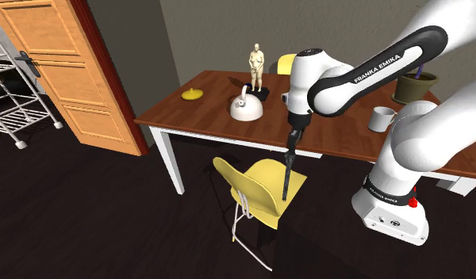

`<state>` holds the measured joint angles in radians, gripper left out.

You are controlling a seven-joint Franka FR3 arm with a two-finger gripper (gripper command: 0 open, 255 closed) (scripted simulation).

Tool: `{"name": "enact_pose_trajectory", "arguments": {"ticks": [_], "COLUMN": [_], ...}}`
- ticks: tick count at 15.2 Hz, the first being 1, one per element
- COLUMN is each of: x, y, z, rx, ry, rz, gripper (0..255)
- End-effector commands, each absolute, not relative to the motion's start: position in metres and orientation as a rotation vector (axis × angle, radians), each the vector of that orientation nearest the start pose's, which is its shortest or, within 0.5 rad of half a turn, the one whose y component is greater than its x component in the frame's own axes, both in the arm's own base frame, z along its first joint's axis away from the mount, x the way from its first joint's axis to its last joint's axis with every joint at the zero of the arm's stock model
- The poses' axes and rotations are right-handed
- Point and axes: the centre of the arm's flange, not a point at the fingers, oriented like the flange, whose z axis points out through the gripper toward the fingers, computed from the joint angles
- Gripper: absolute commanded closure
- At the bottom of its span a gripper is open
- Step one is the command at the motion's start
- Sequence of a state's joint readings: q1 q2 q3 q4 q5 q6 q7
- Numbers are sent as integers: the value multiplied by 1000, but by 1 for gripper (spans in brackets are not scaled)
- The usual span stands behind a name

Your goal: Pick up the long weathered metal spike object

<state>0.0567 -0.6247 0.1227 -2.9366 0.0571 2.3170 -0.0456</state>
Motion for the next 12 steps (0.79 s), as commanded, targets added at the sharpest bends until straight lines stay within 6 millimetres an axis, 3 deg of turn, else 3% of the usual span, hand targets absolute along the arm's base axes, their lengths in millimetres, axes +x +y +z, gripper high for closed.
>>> {"name": "enact_pose_trajectory", "arguments": {"ticks": [1, 8, 9, 12], "x": [308, 307, 308, 307], "y": [51, 51, 51, 50], "z": [317, 288, 287, 287], "rx": [-3160, -3160, -3160, -3160], "ry": [-263, -263, -263, -263], "rz": [-8, -8, -8, -8], "gripper": [0, 0, 255, 255]}}
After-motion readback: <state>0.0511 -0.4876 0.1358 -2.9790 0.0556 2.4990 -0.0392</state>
